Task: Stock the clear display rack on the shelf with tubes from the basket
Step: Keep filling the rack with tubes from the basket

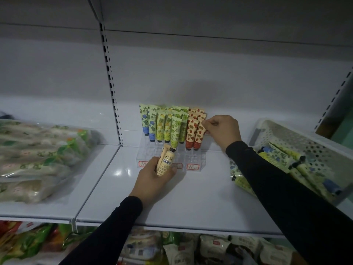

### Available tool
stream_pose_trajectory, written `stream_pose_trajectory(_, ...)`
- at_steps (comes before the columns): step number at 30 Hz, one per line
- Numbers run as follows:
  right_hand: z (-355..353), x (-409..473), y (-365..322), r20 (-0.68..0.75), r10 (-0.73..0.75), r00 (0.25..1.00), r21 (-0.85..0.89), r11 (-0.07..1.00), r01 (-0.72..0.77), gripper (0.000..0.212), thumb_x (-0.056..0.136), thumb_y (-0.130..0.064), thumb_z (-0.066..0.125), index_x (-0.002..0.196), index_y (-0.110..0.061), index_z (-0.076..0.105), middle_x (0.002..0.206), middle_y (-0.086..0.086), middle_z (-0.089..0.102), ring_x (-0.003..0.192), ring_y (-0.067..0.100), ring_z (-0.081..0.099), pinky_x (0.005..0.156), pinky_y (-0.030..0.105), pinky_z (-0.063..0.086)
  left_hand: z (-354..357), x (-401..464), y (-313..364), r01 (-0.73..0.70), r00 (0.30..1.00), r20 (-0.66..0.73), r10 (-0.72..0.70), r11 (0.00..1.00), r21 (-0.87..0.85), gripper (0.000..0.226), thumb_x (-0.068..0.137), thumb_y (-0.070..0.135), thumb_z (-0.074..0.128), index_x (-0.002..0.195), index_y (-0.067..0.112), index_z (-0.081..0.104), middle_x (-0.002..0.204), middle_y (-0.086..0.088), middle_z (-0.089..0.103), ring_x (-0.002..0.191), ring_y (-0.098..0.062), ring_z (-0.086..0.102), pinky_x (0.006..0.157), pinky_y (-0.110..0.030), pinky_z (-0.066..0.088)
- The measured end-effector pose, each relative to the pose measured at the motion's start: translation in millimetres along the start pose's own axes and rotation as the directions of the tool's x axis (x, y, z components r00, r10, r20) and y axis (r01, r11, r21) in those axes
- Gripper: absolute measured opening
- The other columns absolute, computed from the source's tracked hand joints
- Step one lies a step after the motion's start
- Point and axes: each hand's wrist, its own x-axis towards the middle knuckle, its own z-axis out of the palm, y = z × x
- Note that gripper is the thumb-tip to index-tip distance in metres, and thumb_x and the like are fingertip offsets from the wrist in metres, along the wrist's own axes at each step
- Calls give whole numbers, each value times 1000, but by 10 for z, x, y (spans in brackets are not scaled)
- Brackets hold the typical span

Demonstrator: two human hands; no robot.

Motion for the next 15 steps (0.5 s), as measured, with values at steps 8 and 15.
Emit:
stream_pose_trajectory(8, 29, 30, -8, 7, -27, 1000, -57, 998, 27, 26, 88, -27, 70, 82, -3, 75, 79, 8, 74, 76, 21, 69, 80, 40, 56, 3, 9, -13, -4, 1000, 2, 4, 1000, 9, 16, 89, 39, 67, 93, 27, 57, 78, 8, 63, 64, -8, 55, 57, -22, 45)
stream_pose_trajectory(15, 59, 45, -7, 11, -27, 1000, -62, 998, 28, 23, 87, -28, 70, 86, -5, 76, 81, 7, 74, 76, 21, 70, 81, 39, 56, 6, 9, -29, 0, 1000, 0, 0, 1000, 3, 17, 89, 39, 68, 94, 27, 58, 77, 9, 62, 63, -6, 55, 57, -24, 46)
